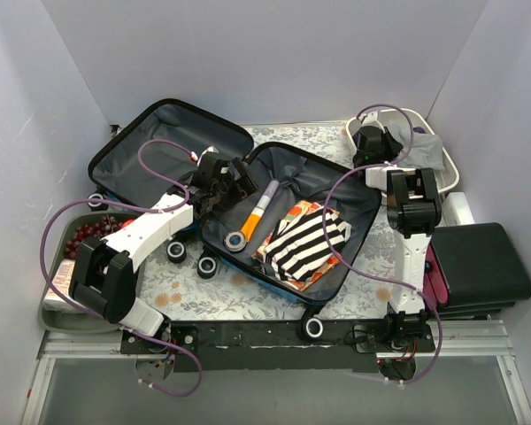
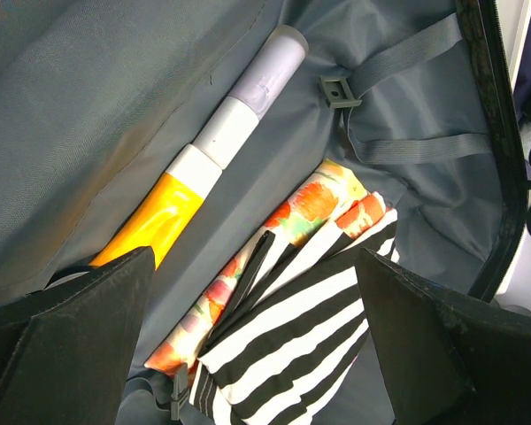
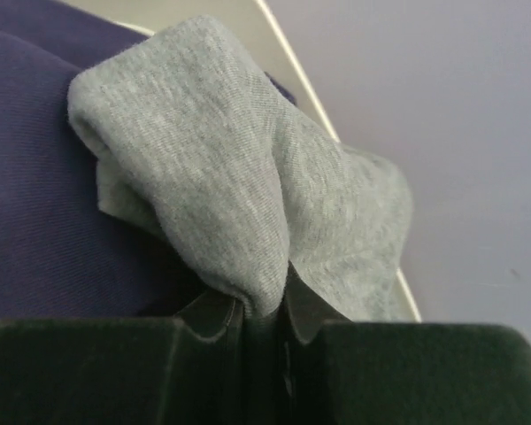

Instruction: Open, take out, and arrange the luggage

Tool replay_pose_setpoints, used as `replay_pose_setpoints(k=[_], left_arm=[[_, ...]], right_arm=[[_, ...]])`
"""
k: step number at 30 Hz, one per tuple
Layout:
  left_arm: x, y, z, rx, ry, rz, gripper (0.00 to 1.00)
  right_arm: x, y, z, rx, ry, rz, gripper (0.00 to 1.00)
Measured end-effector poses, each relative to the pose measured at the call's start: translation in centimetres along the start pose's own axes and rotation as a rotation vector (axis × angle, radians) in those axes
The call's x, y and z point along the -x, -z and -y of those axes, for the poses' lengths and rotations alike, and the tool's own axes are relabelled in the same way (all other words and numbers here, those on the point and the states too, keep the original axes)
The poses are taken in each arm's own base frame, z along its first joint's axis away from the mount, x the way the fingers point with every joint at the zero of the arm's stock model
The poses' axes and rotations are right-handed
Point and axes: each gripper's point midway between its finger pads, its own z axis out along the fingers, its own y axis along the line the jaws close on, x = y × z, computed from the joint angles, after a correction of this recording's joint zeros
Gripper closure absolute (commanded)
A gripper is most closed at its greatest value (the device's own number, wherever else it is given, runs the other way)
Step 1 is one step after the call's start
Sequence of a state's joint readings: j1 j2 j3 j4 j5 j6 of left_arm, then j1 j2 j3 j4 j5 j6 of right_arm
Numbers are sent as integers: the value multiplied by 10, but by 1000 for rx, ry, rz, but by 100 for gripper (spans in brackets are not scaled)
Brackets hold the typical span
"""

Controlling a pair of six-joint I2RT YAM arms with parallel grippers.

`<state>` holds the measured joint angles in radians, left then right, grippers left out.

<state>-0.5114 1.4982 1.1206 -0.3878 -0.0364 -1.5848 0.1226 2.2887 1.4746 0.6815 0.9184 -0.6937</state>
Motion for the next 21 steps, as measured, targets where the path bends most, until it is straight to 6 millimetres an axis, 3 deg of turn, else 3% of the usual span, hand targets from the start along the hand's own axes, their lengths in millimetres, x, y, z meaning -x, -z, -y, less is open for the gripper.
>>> replay_pose_setpoints(k=[3,7,17,21], left_arm=[[0,0,0,0,0,0,2],[0,0,0,0,0,0,2],[-1,0,2,-11,0,-7,2],[-3,0,3,-18,0,-15,2]], right_arm=[[-2,6,-11,96,-46,-18,79],[-1,19,-13,213,-140,-31,99],[-9,52,13,232,-250,-20,99],[-3,64,25,212,-257,25,99]])
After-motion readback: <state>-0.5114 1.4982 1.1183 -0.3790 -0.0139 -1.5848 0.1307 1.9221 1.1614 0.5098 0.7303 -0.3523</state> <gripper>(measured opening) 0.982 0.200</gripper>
